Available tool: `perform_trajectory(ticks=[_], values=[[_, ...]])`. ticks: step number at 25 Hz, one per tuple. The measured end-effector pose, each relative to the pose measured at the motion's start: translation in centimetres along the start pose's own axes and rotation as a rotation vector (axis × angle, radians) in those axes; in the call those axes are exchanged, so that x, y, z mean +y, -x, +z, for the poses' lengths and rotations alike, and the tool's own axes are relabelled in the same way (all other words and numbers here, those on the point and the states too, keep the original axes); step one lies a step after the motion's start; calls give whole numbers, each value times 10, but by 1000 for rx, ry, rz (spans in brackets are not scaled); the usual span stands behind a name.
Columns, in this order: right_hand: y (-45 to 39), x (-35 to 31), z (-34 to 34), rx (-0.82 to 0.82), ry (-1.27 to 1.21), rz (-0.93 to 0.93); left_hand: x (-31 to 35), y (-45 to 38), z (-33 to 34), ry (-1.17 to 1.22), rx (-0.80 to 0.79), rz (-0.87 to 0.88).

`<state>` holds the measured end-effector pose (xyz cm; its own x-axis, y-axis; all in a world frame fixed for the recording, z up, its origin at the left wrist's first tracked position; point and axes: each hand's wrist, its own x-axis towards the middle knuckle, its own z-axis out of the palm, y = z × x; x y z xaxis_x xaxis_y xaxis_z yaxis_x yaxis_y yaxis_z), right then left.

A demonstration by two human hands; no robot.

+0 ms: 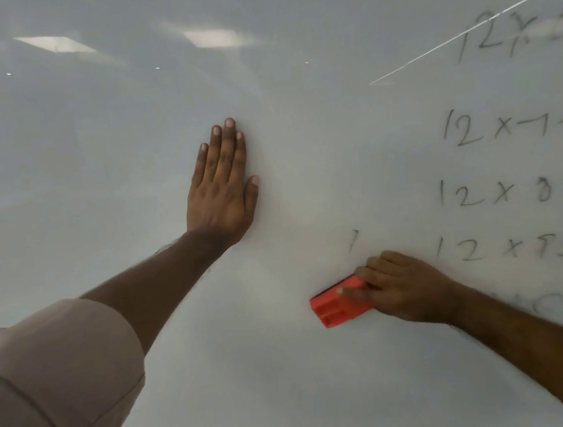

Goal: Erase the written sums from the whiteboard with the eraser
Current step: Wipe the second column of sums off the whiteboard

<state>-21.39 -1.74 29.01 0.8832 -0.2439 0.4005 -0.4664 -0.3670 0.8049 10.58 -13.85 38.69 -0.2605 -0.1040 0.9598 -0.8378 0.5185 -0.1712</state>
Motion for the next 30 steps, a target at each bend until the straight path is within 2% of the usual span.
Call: perform_trajectory(ticks=[4,6,8,10,14,17,19,20,24,28,30], values=[[-33,74,-41,192,75,383,14,-11,6,12,31,-3],[-44,82,-45,263,118,561,21,-15,7,20,36,-2],[-46,69,-37,303,84,616,22,-17,8,19,37,13],[-31,46,-21,255,13,496,22,-19,9,12,50,32],[24,8,-6,26,-9,113,22,-20,7,-7,49,60],[39,30,-18,-122,46,-150,19,-27,3,-23,19,81],[35,55,-32,-116,96,-169,18,-34,-1,-22,0,97],[31,67,-40,-52,121,-89,19,-39,-2,-22,1,103],[1,114,-83,262,176,452,30,-72,-1,-1,62,133],[-26,165,-114,383,196,752,66,-136,-5,30,150,147],[-42,180,-118,429,182,843,85,-159,-7,46,174,147]])
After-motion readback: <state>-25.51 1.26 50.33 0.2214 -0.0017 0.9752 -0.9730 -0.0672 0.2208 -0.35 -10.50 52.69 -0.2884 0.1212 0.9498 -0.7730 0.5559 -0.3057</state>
